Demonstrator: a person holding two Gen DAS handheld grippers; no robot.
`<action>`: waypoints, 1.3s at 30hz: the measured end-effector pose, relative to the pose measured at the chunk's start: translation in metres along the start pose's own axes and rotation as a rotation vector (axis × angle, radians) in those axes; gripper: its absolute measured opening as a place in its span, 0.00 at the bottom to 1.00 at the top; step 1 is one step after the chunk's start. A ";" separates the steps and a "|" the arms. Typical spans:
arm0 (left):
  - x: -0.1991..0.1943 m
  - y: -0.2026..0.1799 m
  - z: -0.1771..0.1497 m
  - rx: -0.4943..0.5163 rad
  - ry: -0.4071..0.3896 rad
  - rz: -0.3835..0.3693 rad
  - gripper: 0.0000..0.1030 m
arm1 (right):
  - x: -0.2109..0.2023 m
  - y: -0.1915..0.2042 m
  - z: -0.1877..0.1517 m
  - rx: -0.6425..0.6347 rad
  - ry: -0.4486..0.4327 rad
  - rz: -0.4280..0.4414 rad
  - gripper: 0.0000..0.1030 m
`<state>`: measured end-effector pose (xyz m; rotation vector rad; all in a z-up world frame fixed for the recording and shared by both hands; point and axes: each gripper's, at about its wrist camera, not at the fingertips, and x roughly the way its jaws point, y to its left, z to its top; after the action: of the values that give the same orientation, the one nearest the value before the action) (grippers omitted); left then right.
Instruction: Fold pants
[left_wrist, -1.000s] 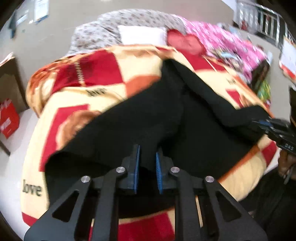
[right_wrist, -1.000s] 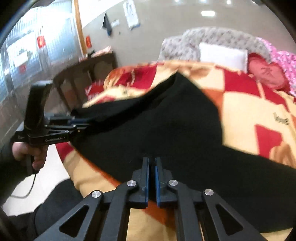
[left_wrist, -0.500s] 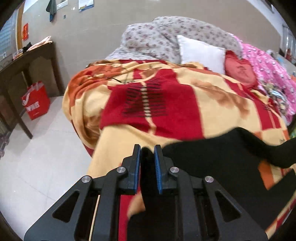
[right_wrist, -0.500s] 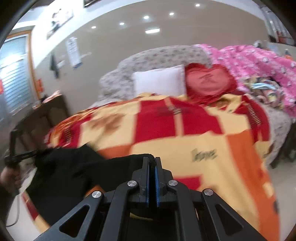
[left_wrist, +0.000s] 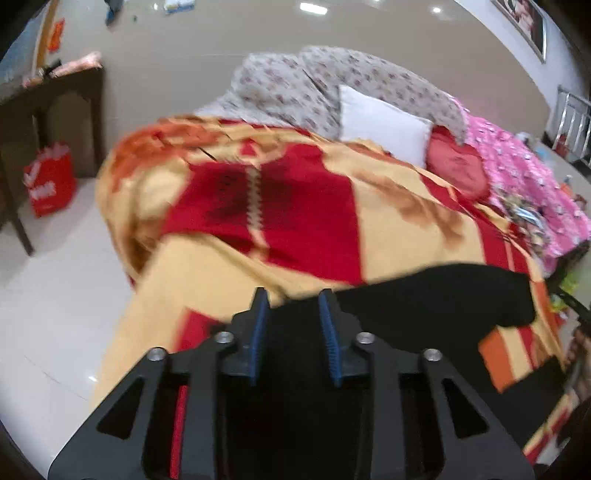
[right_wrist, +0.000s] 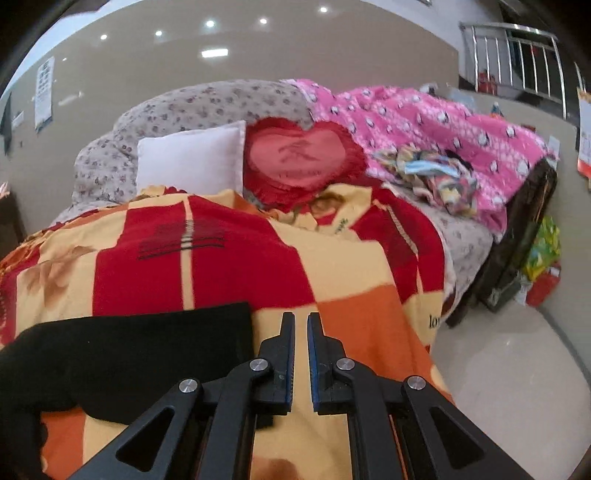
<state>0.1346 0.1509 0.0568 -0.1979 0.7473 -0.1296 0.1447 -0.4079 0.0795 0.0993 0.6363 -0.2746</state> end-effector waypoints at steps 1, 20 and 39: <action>0.005 -0.005 -0.003 0.008 0.011 -0.001 0.32 | 0.000 -0.006 -0.003 0.028 0.026 0.053 0.06; 0.035 0.014 -0.024 -0.110 0.079 0.048 0.33 | 0.045 -0.038 -0.051 0.553 0.325 0.410 0.37; 0.037 0.015 -0.024 -0.115 0.083 0.021 0.33 | -0.007 -0.066 -0.068 0.203 0.284 0.029 0.03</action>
<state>0.1457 0.1551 0.0123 -0.2960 0.8398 -0.0753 0.0821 -0.4577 0.0285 0.3466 0.8873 -0.2987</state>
